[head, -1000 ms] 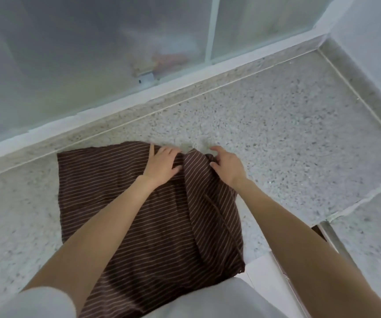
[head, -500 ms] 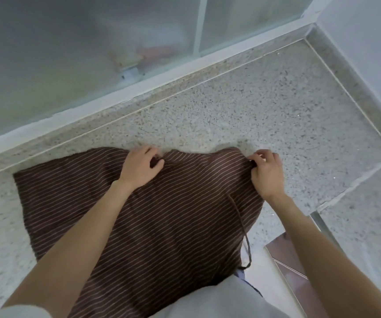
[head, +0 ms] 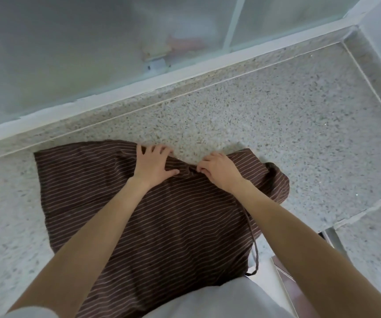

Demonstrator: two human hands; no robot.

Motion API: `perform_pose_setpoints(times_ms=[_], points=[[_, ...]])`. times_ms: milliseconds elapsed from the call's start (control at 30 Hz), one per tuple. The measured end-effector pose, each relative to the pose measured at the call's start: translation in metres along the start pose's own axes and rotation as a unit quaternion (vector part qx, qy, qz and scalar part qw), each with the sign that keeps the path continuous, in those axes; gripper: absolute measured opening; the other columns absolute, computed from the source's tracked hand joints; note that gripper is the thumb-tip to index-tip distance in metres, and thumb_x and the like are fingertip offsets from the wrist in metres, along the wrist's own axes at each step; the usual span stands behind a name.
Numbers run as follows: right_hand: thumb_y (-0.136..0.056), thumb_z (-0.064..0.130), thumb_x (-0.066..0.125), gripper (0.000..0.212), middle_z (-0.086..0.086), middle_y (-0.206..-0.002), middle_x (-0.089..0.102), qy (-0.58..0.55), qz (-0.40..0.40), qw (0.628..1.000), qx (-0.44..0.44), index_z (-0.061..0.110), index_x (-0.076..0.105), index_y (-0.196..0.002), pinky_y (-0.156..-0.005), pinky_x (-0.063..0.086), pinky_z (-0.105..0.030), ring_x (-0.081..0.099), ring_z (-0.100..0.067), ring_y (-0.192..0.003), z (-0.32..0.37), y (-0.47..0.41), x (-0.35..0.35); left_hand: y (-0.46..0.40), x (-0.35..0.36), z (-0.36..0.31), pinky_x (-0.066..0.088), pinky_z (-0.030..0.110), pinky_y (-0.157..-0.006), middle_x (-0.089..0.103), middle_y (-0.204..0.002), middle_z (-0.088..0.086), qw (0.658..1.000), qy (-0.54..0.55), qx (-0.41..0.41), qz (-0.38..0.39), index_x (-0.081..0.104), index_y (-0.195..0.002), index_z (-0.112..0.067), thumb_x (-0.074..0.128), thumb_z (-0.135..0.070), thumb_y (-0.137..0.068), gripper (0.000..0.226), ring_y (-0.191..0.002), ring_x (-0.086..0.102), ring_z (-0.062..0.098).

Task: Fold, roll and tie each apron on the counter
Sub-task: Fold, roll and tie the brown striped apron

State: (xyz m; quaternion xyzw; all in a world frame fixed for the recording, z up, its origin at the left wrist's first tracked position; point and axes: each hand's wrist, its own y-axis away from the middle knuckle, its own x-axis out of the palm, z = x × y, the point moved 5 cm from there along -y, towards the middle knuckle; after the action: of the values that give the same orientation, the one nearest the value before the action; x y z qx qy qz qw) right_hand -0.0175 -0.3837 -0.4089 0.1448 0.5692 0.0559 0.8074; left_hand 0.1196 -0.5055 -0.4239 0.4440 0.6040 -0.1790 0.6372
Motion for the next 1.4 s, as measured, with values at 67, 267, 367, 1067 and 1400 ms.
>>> perform_pose_setpoints(times_ms=[67,267,367,1067,1400], points=[[-0.084,0.005,0.059,0.015,-0.005,-0.094,0.064,0.017,-0.046,0.999,-0.016,0.016,0.069,-0.087,-0.081,0.041,-0.036,0.056,-0.029,-0.091,-0.004,0.009,0.001,-0.001,-0.003,0.017,0.013,0.053,-0.108,0.047,-0.137,0.0,0.999,0.007,-0.05,-0.012,0.048,-0.128,-0.026,0.036,-0.069,-0.085,0.062,-0.126,0.042,0.025],[-0.089,0.009,0.052,0.018,-0.004,-0.107,0.062,-0.067,-0.103,0.992,0.037,0.012,0.069,-0.095,-0.092,0.044,-0.035,0.053,-0.025,-0.101,-0.008,0.009,-0.01,0.001,-0.013,0.037,0.032,0.04,-0.096,0.064,-0.1,-0.007,0.998,0.043,-0.035,0.009,0.062,-0.101,-0.027,0.049,-0.054,-0.088,0.033,-0.102,0.054,0.02],[-0.091,0.016,0.053,0.028,-0.002,-0.121,0.058,-0.152,-0.088,0.984,0.013,0.015,0.058,-0.118,-0.095,0.041,-0.033,0.049,-0.021,-0.112,0.017,-0.019,-0.013,0.004,-0.01,0.034,0.043,0.036,-0.083,0.061,-0.097,-0.002,0.992,0.12,0.025,-0.003,0.063,-0.098,-0.023,0.057,-0.043,-0.088,0.023,-0.094,0.055,0.021],[-0.082,0.025,0.067,0.02,-0.01,-0.086,0.057,-0.332,0.162,0.925,0.084,0.01,0.053,-0.083,-0.083,0.037,-0.03,0.057,-0.03,-0.09,-0.003,-0.11,-0.104,-0.026,-0.09,0.077,0.05,0.032,-0.078,0.061,-0.113,-0.003,0.97,0.175,0.046,-0.165,0.051,-0.113,-0.023,0.06,-0.024,-0.09,0.025,-0.103,0.057,0.017],[-0.091,0.032,0.054,0.033,-0.008,-0.138,0.044,0.024,-0.136,0.982,0.128,0.02,0.053,-0.122,-0.112,0.012,-0.049,0.027,-0.03,-0.135,-0.041,-0.147,-0.118,-0.047,-0.075,0.089,0.035,0.042,-0.104,0.054,-0.124,0.004,0.964,0.141,-0.069,-0.214,0.052,-0.121,-0.02,0.057,-0.019,-0.09,0.031,-0.12,0.045,0.026]])
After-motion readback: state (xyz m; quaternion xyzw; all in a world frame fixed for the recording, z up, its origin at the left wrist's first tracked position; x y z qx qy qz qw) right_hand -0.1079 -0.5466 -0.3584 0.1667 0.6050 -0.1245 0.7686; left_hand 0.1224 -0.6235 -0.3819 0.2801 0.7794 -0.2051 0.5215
